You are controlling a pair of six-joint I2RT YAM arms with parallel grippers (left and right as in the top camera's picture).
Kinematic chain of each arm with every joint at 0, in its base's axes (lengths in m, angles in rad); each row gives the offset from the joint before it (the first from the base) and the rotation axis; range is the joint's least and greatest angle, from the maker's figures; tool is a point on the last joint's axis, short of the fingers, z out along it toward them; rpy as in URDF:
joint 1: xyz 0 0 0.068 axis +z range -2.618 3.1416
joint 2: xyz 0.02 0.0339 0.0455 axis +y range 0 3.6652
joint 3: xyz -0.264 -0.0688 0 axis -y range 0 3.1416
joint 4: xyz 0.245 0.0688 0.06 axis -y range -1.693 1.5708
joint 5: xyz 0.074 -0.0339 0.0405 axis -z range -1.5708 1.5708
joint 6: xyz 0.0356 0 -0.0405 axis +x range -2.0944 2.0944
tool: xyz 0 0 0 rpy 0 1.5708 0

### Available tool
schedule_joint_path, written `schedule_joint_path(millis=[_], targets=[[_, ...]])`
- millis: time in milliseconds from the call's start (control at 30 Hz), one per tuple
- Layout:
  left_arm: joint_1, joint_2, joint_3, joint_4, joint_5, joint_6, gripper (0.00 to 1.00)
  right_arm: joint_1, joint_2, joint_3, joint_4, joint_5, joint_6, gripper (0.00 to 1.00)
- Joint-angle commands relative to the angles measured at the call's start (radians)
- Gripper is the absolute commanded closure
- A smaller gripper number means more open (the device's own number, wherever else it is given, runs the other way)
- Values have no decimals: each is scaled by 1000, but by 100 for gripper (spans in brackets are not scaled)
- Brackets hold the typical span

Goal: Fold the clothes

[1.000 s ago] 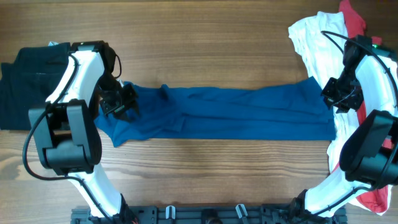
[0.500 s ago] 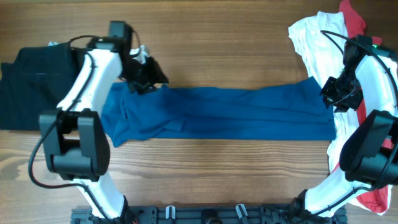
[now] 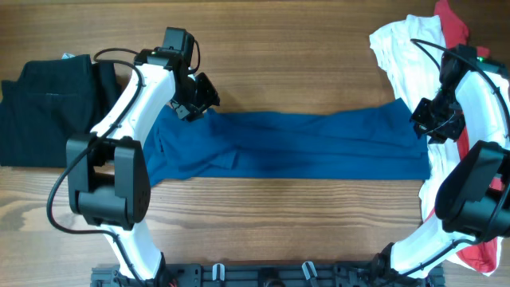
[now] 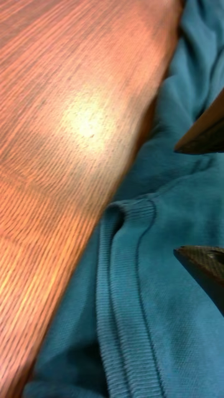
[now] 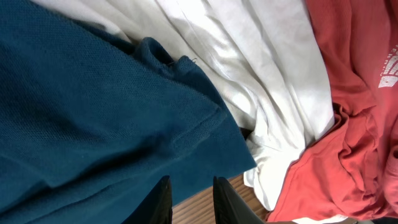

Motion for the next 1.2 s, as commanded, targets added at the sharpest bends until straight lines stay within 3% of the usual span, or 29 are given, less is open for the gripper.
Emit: schedule_joint_path(millis=[0, 233, 333, 467, 767, 867, 1167], targets=[[-14, 49, 5, 5, -58, -47, 53, -2, -24, -11, 2, -16, -13, 77], [-16, 82, 5, 14, -58, -53, 59, -2, -24, -11, 2, -15, -13, 77], [-16, 82, 5, 18, -58, -52, 69, -2, -24, -11, 1, -16, -13, 77], [-18, 82, 2, 16, -58, -52, 95, -2, -24, -11, 2, -15, -13, 77], [-49, 82, 1, 4, -31, -38, 96, -2, -24, -11, 2, -15, -13, 77], [-49, 46, 1, -23, 109, 34, 96, -2, -24, -11, 3, -15, -13, 78], [-116, -158, 1, -86, 97, 162, 96, -1, -24, -11, 16, -16, -13, 77]])
